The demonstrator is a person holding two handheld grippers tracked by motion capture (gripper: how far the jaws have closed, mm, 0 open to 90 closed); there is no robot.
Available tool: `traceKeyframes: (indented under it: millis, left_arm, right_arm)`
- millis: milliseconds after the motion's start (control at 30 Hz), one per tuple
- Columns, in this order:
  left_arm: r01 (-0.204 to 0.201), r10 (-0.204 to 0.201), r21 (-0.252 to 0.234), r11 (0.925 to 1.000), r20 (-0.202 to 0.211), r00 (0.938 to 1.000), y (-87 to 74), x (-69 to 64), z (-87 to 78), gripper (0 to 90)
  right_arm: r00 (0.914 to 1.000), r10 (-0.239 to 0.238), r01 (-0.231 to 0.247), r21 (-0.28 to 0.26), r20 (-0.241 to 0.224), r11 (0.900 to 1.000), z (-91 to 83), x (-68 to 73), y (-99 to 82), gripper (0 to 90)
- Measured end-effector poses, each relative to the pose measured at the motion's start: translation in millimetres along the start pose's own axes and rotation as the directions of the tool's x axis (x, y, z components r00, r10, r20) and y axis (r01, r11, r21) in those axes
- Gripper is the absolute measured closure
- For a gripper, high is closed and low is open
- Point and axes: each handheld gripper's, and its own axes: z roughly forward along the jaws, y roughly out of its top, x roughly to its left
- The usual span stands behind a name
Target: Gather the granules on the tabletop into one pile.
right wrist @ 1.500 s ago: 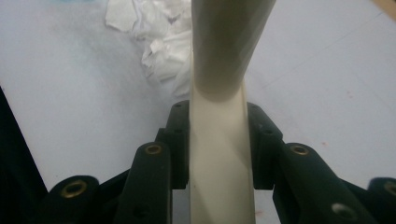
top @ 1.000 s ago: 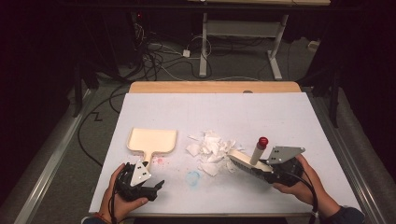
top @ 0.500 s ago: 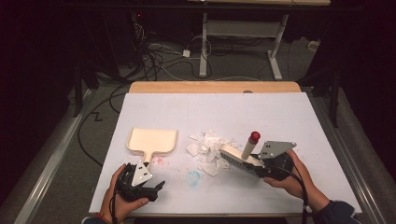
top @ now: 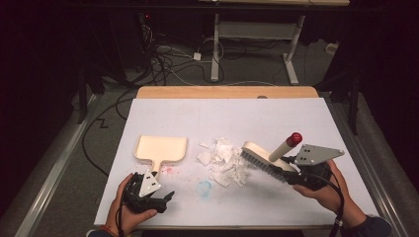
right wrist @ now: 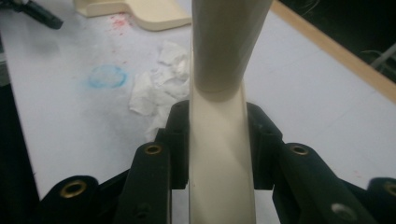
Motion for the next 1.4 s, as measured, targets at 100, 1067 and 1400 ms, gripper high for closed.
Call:
traceKeyframes:
  millis: [100, 1067, 1400]
  left_arm:
    - [0.001, -0.001, 0.001, 1.0, 0.002, 1.0, -0.1, -0.1, 0.4, 16.3]
    - [0.001, -0.001, 0.011, 0.9999, 0.007, 1.0, -1.0, 0.0, 2.2, 16.3]
    - [0.005, -0.005, 0.007, 1.0, 0.002, 1.0, -1.5, 1.3, 0.2, 16.3]
  right_arm:
    - [0.9994, 0.013, -0.013, 0.0, 0.032, 0.9999, 0.2, -4.7, -0.2, 68.1]
    - [0.9989, -0.025, 0.02, 0.137, 0.04, 0.9904, 88.5, -2.7, 10.3, 68.1]
    - [0.9952, -0.025, 0.019, 0.062, 0.094, 0.9979, 62.1, -8.5, 16.3, 68.1]
